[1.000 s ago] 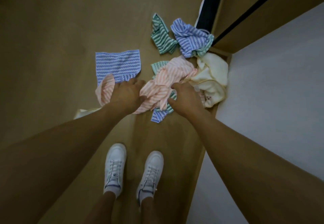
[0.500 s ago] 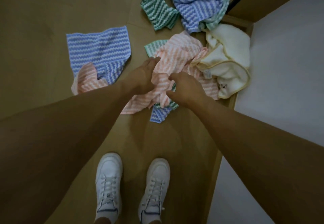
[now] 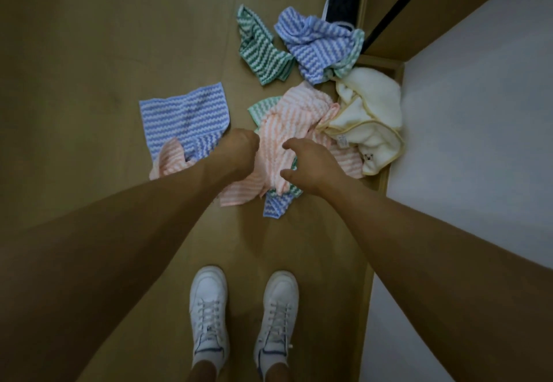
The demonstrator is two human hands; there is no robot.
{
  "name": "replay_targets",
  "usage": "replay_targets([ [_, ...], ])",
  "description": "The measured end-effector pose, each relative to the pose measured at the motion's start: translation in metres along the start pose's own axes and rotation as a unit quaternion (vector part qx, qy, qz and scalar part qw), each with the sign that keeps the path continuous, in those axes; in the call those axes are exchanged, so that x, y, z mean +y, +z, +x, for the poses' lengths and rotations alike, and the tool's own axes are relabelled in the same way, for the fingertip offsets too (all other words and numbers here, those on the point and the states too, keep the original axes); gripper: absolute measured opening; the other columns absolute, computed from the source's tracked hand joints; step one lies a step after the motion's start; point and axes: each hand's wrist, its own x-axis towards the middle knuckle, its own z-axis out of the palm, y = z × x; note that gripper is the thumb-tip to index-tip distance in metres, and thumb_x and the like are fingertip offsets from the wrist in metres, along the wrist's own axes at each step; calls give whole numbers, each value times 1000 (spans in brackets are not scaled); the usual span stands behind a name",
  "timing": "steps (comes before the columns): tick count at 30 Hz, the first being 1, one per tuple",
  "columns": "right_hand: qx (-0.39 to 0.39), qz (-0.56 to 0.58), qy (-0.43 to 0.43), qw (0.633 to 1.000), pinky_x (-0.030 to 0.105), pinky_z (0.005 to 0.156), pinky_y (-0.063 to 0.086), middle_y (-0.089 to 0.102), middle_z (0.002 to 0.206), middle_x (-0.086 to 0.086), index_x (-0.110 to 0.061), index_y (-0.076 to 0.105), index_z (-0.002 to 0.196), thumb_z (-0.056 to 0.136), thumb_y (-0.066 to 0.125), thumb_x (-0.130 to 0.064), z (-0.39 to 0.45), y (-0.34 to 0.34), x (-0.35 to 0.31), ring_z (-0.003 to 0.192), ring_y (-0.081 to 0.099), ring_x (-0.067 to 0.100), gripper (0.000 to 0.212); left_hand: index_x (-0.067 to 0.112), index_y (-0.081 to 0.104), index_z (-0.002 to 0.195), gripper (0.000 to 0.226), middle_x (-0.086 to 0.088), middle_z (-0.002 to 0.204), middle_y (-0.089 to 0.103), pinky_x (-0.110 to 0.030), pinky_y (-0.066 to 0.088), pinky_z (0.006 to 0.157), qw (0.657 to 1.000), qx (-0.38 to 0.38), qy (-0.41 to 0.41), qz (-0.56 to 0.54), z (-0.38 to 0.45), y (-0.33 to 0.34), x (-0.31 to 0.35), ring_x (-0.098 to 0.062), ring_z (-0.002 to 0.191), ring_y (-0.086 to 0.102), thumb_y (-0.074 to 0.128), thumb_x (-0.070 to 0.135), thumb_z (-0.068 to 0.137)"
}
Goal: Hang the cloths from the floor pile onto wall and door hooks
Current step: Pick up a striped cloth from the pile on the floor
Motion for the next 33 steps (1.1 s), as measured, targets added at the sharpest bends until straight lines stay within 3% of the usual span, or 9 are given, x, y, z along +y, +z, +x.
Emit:
replay_targets([
  [6,0,1,-45,999,32,91,42,49,138,8,-19,43,140,84,68,-29,-41,-47,-44,111,57,27,63,16,62,117,27,-11,119,63,-36,46,86,998,55,3,16,-59,-63,4,-30,112,58,57,22,91],
  [12,12,57,-94,994,34,88,49,50,138,-1,-28,45,139,82,69,-16,-95,-145,-107,105,61,21,63,35,69,110,23,-3,106,70,-29,44,73,991,121,57,-3,-136,-177,24,-23,100,64,62,36,88],
  [14,11,82,-105,991,36,86,52,58,128,-1,-27,53,131,80,70,-15,-116,-189,-133,97,64,18,55,36,70,107,22,-2,106,70,-29,45,73,987,145,73,-5,-165,-226,33,-23,99,65,62,37,87],
  [17,27,70,-110,991,42,83,52,70,100,4,-20,68,102,78,75,-23,-152,-254,-171,91,65,19,26,33,70,111,23,-5,105,71,-34,50,79,979,173,109,-8,-215,-300,46,-26,99,64,61,35,90],
  [19,68,51,-108,990,42,77,53,70,86,6,-18,69,86,80,74,-31,-181,-297,-196,83,65,20,15,30,71,110,23,-7,99,70,-32,43,72,969,211,125,5,-251,-348,54,-26,96,63,59,38,92],
  [21,107,37,-108,988,39,68,50,67,75,4,-20,67,75,82,72,-35,-212,-336,-220,75,63,20,17,27,71,104,25,-5,91,69,-29,33,65,955,268,125,30,-286,-389,62,-24,90,61,56,43,92],
  [25,163,19,-133,978,30,52,29,50,57,1,-13,62,67,89,62,-40,-275,-404,-267,53,43,11,36,25,70,97,29,-1,86,69,-29,37,63,935,332,121,27,-352,-458,78,-23,83,63,53,48,92],
  [29,229,-12,-153,961,28,56,33,57,67,-1,-13,69,81,91,57,-22,-333,-458,-314,57,46,9,18,22,62,94,23,-3,88,65,-31,37,60,908,398,131,17,-413,-513,98,-23,83,61,51,42,94],
  [33,304,-65,-175,934,27,65,43,66,85,-4,-15,71,96,92,56,-21,-390,-498,-355,74,57,7,17,20,53,91,14,1,89,52,-29,31,59,886,440,145,4,-468,-558,115,-21,80,56,53,33,95],
])
